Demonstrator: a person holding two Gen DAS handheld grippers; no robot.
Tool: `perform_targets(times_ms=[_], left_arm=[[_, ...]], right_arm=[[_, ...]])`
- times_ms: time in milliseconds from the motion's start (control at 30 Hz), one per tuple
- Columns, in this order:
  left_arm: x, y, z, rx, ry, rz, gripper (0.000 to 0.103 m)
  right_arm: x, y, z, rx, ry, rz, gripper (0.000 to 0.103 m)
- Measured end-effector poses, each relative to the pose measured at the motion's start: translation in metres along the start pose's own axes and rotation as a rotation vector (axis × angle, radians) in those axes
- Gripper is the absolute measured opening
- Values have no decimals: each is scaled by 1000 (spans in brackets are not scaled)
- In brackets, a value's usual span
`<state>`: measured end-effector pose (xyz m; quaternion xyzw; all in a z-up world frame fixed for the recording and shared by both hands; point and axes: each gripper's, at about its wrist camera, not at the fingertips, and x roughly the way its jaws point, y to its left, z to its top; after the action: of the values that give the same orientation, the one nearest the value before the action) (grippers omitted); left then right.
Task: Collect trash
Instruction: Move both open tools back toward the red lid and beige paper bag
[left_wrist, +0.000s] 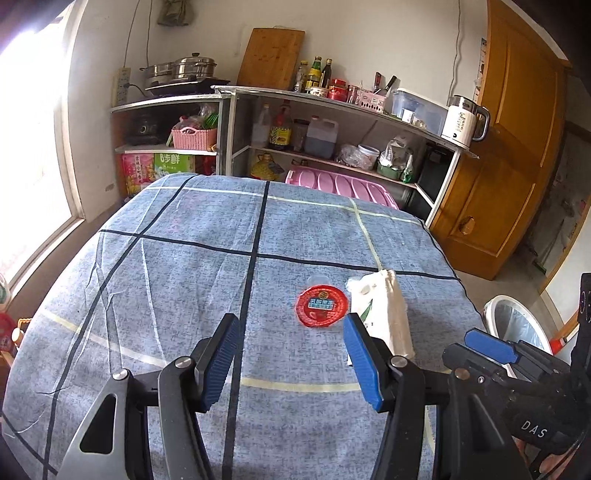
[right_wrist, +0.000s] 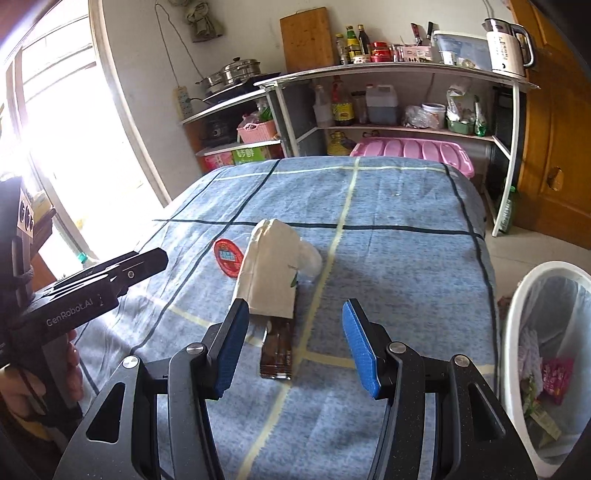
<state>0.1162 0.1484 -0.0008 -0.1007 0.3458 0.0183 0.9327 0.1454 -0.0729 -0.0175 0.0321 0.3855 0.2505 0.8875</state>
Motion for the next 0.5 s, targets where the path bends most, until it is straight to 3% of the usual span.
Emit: perform_targets(times_ms=[267,500], left_arm=[[12,14,2,-13,18,-1,58],[21,20,1,-22,34,0,58]], right_arm=[[33,25,11,-39,33,35,54],[56,27,14,-66,76,-4,54]])
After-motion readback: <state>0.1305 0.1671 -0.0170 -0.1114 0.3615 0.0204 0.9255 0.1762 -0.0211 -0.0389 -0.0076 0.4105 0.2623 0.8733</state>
